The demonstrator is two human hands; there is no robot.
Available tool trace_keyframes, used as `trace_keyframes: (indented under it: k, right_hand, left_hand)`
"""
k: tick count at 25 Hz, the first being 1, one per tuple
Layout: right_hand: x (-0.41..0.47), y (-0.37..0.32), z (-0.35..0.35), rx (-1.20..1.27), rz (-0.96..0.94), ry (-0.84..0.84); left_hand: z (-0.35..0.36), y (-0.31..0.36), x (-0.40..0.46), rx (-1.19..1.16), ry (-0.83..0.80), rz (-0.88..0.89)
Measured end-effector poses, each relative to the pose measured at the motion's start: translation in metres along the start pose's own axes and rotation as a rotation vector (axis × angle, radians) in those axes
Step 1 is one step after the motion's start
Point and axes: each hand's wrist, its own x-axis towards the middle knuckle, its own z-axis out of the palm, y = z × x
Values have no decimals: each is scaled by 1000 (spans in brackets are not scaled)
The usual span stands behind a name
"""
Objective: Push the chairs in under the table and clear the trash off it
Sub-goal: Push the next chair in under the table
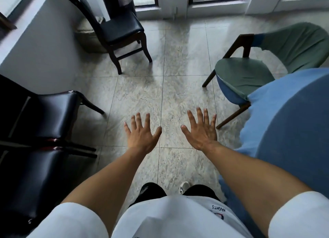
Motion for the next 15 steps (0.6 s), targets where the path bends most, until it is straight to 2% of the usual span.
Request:
trace_keyframes:
  k: [6,15]
  right_hand:
    - [128,-4,-37,-28,23,1]
    - [334,-27,-122,31,180,32]
  left_hand:
    - [-22,4,141,-19,-15,29]
    - [-89,17,386,-17,-29,155]
